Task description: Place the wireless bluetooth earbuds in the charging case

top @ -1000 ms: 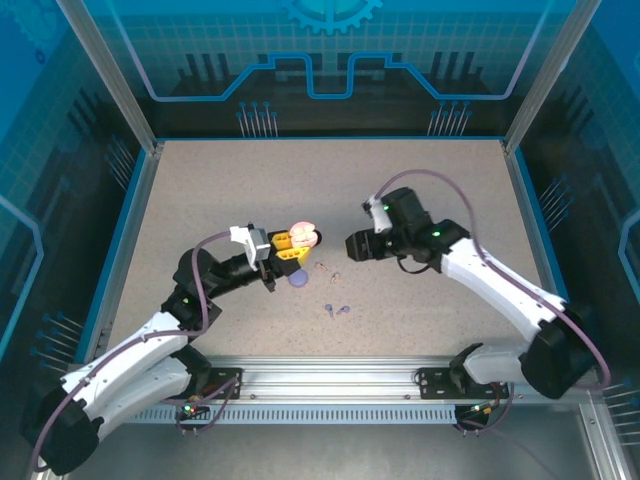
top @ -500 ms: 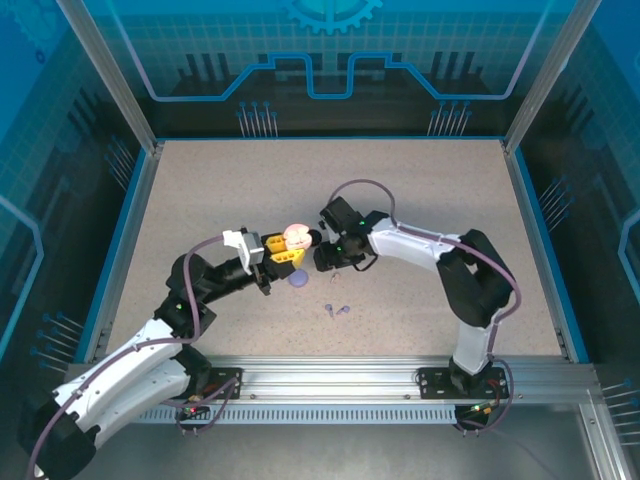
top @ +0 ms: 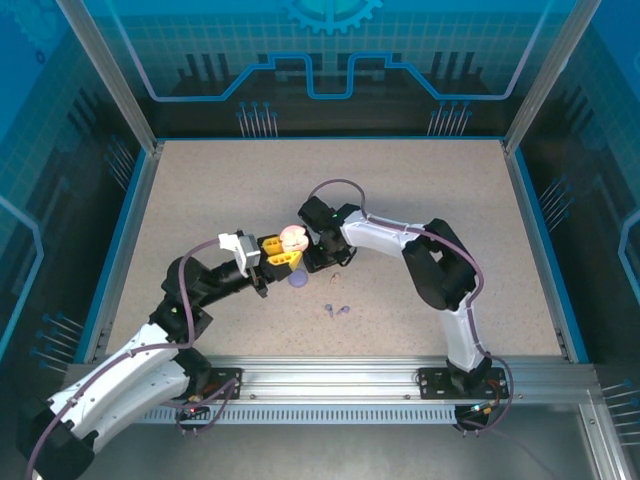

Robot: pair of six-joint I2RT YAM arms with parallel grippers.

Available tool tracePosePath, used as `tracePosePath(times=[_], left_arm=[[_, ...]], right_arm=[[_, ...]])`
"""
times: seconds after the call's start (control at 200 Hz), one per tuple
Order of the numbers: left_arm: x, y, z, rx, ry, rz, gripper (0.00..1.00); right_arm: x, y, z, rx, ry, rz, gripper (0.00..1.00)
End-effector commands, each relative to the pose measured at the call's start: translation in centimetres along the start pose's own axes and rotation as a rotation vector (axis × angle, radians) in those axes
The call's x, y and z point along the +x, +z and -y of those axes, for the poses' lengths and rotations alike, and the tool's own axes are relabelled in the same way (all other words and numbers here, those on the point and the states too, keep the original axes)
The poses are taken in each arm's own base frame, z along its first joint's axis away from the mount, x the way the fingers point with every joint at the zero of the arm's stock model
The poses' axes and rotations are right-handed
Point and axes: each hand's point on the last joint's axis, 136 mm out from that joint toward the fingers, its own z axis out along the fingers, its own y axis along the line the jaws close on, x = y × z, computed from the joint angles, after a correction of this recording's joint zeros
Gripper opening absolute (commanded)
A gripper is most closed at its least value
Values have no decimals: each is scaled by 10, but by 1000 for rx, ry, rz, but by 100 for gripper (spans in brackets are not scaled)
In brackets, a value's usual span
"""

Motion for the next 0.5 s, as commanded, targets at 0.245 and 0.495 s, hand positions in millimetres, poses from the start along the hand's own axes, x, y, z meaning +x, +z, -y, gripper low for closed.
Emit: tracePosePath(times=[0.245, 0.495], left_arm=[[-2, -3, 0, -18, 29, 12, 6], [-1, -2, -1, -21, 28, 9, 6]], right_arm=[[4, 10, -3, 80, -84, -73, 41], [7, 18, -2, 116, -113, -106, 38]])
